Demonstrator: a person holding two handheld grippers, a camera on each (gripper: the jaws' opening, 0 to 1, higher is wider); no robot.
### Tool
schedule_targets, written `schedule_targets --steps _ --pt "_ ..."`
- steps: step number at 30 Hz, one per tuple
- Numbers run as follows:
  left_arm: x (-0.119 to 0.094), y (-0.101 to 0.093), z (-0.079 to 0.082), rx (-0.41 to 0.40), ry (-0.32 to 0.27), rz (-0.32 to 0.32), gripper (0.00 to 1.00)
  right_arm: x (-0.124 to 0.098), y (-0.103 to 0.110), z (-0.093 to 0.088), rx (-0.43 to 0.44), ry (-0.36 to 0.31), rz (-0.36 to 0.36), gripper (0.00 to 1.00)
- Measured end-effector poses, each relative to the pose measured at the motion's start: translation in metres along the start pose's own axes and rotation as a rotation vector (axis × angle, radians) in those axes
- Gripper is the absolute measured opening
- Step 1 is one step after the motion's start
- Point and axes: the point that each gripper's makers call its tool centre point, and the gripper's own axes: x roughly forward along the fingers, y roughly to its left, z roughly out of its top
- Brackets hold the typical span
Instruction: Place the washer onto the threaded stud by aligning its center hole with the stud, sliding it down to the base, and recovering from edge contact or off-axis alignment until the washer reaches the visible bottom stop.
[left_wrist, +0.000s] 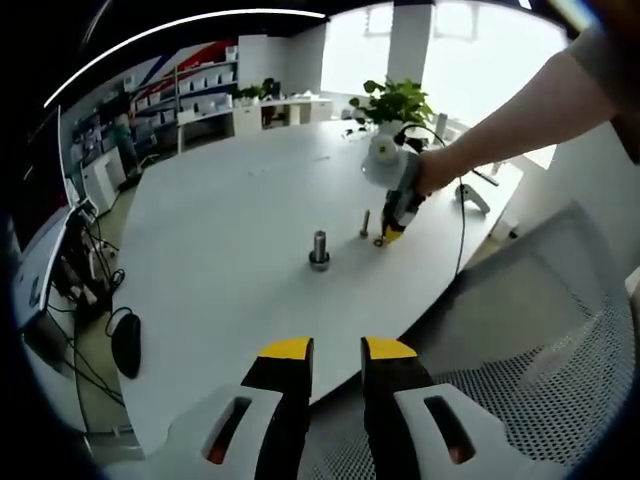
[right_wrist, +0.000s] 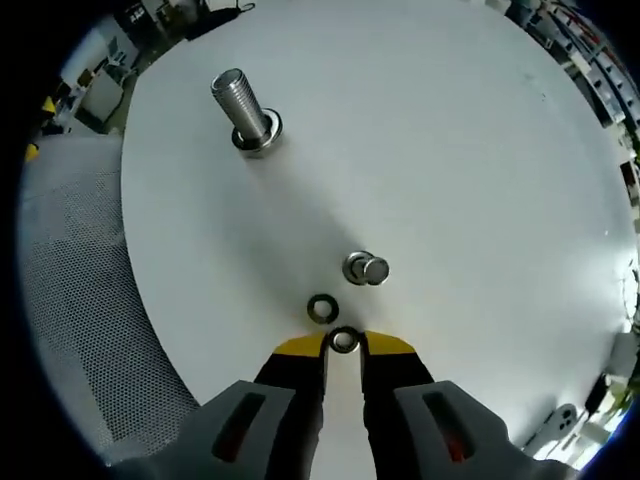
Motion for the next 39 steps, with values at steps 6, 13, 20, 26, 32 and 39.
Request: schedule_targets --steps 6,13,20,26,32,39 --pt "0.000 0.000 0.000 -0.001 0.001 -0.001 0.16 -0.001 0.000 -0.001 0.070 -0.058 -0.031 0.15" --pt "0.000 0.000 0.001 0.000 -0.004 -0.003 0.16 -0.002 0.001 -0.001 0.119 -0.147 -0.053 0.14" --pt "0.001 -0.001 0.000 0.004 -0.002 -0.013 0.16 -0.002 0.001 -0.001 0.145 -0.202 -0.096 0.14" --pt "0.000 -0.003 0.001 0.005 -0.005 -0.018 0.16 -0.003 -0.002 -0.003 0.235 -0.229 -0.085 0.14" --pt "0.000 -0.003 0.002 0.008 -0.007 -0.023 0.16 -0.013 -0.004 0.001 0.241 -0.262 -0.093 0.14" --pt "-0.001 -0.004 0.002 0.009 -0.014 -0.024 0.16 -0.029 -0.009 0.010 0.228 -0.302 -0.112 0.14"
